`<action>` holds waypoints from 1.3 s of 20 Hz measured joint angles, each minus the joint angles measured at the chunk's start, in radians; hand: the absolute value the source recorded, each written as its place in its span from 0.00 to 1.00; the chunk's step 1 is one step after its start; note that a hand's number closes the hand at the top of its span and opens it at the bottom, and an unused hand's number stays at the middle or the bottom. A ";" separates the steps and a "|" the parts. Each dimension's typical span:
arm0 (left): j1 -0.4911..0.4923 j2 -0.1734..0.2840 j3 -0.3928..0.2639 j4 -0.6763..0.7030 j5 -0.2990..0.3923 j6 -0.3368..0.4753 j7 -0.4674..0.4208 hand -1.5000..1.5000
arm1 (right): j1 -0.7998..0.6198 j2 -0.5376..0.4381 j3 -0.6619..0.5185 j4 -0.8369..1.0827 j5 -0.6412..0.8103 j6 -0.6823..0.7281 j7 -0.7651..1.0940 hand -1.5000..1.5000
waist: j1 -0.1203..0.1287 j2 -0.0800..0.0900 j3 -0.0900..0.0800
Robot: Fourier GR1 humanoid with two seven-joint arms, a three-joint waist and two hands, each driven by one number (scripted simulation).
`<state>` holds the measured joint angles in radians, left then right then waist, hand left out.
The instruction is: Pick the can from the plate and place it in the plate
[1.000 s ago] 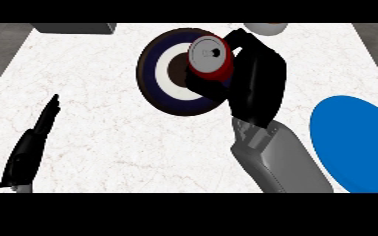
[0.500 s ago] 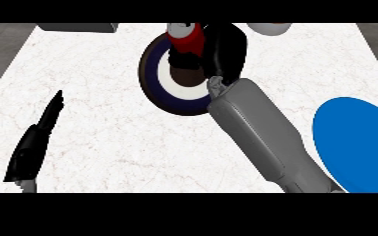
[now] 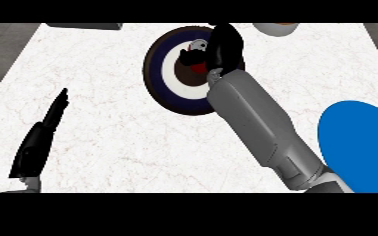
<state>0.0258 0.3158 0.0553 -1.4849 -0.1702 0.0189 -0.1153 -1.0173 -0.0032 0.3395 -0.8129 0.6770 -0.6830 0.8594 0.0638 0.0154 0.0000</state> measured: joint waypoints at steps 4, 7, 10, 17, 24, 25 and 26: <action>-0.017 0.001 0.002 0.009 -0.005 -0.004 0.001 0.50 | -0.029 -0.001 0.015 0.083 -0.079 -0.112 -0.067 0.00 | 0.002 0.001 0.000; -0.013 0.001 0.010 0.007 -0.001 -0.006 0.009 0.50 | -0.029 -0.001 0.019 0.068 -0.099 -0.211 -0.107 0.00 | -0.005 -0.003 0.000; 0.017 -0.001 0.017 0.014 0.000 -0.003 -0.014 0.50 | -0.014 -0.004 -0.022 0.049 -0.106 -0.308 -0.152 0.00 | -0.019 -0.006 0.000; 0.043 -0.009 0.032 0.000 -0.003 0.014 -0.012 0.50 | 0.143 -0.004 -0.073 -0.111 -0.153 -0.467 -0.238 0.00 | -0.056 -0.016 0.001; 0.072 -0.005 0.049 -0.013 0.000 0.011 -0.014 0.50 | 0.477 -0.066 -0.051 -0.493 -0.287 -0.521 -0.446 0.00 | -0.072 -0.017 0.003; 0.075 -0.005 0.053 -0.006 0.001 0.009 -0.026 0.50 | 0.526 -0.082 -0.044 -0.547 -0.310 -0.522 -0.480 0.00 | -0.072 -0.017 0.003; 0.074 -0.005 0.056 -0.005 0.003 0.006 -0.029 0.50 | 0.574 -0.090 -0.034 -0.589 -0.333 -0.525 -0.523 0.00 | -0.071 -0.016 0.002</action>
<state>0.0997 0.3108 0.1109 -1.4896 -0.1672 0.0248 -0.1440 -0.4431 -0.0930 0.3057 -1.4015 0.3444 -1.2079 0.3364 -0.0071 -0.0010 0.0023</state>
